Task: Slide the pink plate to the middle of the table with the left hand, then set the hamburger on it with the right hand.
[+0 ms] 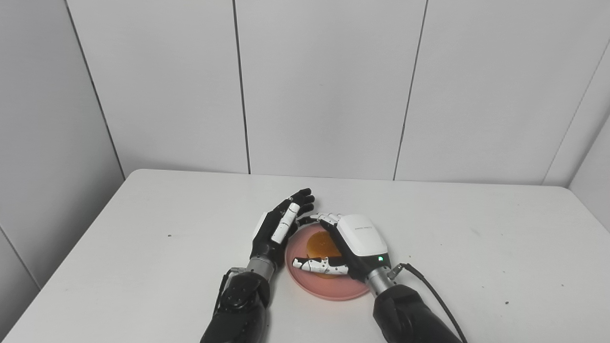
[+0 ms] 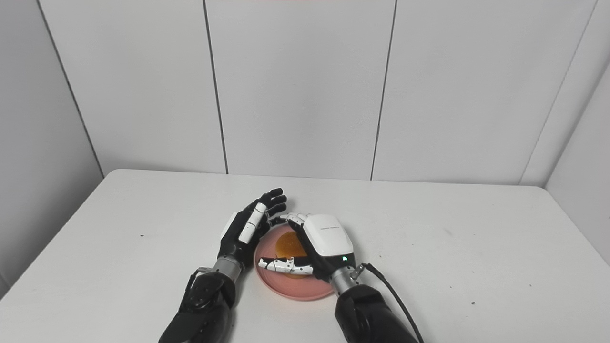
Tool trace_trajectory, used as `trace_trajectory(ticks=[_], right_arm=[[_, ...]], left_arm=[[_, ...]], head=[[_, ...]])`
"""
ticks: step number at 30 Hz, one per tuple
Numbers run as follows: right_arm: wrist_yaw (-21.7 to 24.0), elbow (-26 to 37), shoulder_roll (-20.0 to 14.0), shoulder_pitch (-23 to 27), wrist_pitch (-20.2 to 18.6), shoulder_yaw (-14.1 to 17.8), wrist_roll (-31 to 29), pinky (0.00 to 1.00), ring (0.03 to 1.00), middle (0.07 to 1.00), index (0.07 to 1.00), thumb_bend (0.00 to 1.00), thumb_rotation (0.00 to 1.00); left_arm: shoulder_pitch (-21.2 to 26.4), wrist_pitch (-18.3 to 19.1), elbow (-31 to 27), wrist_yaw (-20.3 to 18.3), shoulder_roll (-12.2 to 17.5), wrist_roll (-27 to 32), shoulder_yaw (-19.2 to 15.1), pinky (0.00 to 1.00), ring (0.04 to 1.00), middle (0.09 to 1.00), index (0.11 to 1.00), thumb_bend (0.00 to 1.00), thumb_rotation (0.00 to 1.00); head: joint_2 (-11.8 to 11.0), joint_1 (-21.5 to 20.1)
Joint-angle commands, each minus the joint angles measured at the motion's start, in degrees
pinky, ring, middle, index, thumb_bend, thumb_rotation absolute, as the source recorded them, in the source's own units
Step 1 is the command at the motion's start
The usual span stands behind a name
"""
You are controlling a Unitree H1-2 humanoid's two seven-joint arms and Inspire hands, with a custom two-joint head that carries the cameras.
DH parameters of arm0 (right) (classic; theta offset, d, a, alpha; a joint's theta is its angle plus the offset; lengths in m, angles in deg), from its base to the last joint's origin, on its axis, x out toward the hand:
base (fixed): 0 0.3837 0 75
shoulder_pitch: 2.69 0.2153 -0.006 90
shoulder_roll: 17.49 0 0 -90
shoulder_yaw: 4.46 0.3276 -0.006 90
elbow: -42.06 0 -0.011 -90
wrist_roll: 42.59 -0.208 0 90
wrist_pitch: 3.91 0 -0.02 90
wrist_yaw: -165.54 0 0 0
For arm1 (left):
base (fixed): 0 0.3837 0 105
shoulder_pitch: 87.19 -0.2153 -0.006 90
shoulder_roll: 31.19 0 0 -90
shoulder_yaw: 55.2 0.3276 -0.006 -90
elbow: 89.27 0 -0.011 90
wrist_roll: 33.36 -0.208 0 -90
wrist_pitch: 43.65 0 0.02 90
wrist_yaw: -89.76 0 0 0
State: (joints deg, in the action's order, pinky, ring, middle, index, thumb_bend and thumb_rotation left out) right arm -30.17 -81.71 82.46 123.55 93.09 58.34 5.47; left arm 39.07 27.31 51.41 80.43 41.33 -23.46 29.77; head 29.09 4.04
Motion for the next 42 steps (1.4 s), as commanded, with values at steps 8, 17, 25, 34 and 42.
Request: trace_trajectory(ticks=[8, 17, 25, 34, 42], right_arm=[[-0.93, 9.28, -0.23, 0.23, 1.17, 4.7, -4.74, 0.68, 0.753, 0.775, 0.741, 0.79, 1.0], [-1.84, 12.09, 2.23, -1.99, 5.48, 14.39, -18.77, 0.63, 0.747, 0.763, 0.723, 0.8, 1.0], [0.19, 0.64, 4.66, -1.67, 13.42, 23.66, -36.04, 0.69, 0.739, 0.789, 0.784, 0.82, 1.0], [4.74, -8.09, 7.42, -1.91, 11.76, 31.8, -50.66, 0.78, 0.8, 0.836, 0.827, 0.79, 1.0], [7.09, -12.21, 6.36, -1.71, 10.65, 31.67, -51.37, 0.83, 0.837, 0.853, 0.854, 0.81, 1.0]], left_arm=[[-2.6, -0.45, 1.2, -0.3, 0.1, 0.71, -0.54, 0.79, 0.872, 0.831, 0.7, 0.88, 0.72], [-2.08, -2.15, 1.87, 1.23, -0.52, 1.68, -2.89, 0.83, 0.852, 0.821, 0.702, 0.88, 0.69], [-1.78, -3.55, 1.0, 9.42, -0.3, -1.93, -3.5, 0.91, 0.918, 0.912, 0.834, 0.89, 0.76], [-2.55, 0.08, -1.43, 17.88, -0.15, -5.41, -2.48, 1.0, 0.997, 0.994, 0.956, 0.78, 0.78], [-2.46, 0.36, 0.25, 21.59, 0.08, -9.01, -0.83, 0.98, 0.991, 0.974, 0.966, 0.8, 0.76]], head=[[0.05, -0.15], [-0.09, -0.21], [0.19, -0.27], [0.4, -0.39], [0.52, -0.46]])
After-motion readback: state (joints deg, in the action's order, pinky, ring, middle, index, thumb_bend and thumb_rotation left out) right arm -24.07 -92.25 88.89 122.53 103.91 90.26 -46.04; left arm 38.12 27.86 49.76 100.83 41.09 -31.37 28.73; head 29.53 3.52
